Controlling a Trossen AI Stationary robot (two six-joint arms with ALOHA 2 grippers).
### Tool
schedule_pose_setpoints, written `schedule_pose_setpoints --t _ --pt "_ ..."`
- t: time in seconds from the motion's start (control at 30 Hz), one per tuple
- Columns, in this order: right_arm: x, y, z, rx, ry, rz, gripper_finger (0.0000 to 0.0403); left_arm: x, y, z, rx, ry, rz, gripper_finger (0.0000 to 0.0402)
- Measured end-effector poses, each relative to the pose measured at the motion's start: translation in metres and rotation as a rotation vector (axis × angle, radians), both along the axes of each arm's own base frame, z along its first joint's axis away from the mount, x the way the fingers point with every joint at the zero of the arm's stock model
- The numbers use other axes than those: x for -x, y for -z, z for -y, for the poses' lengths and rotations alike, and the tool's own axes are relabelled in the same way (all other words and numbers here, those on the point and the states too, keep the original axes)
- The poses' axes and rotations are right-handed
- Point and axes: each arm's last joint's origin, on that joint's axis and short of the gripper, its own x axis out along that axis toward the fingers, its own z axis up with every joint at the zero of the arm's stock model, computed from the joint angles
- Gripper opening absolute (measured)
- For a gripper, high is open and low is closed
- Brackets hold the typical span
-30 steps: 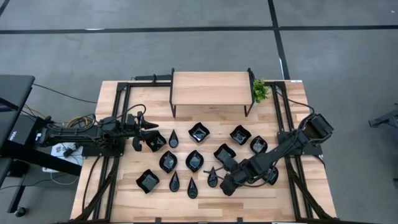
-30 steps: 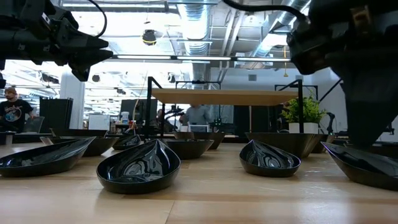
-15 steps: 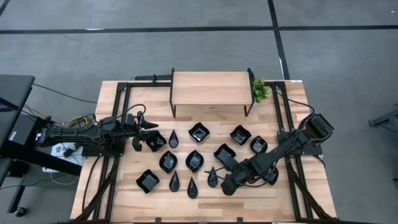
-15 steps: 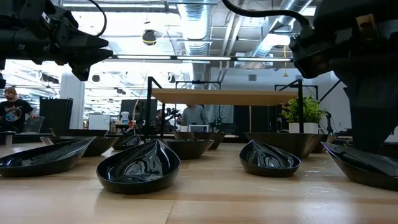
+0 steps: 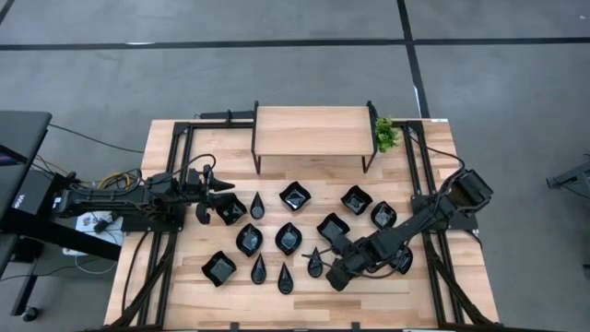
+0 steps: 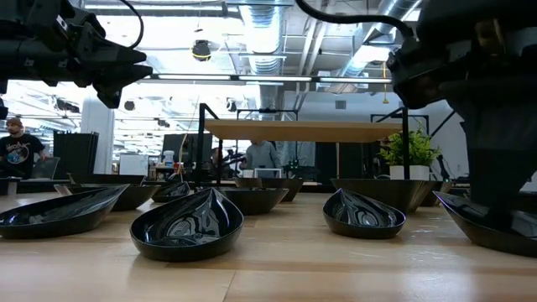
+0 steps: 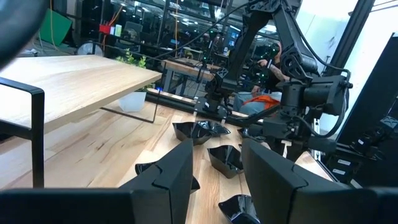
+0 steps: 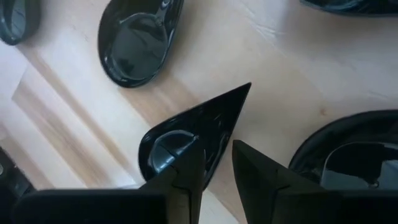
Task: Pick & Place Mini shaped plates
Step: Put the drop-shaped plate on the shelf
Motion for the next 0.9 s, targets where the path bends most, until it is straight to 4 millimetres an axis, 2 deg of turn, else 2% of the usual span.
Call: schedule_pose_setpoints --t 0.9 --pt "-0.0001 0.0087 0.0012 0.028 0.006 0.011 0.0072 0.0 -0.0008 0.0 -0.001 0.0 0.008 0.0138"
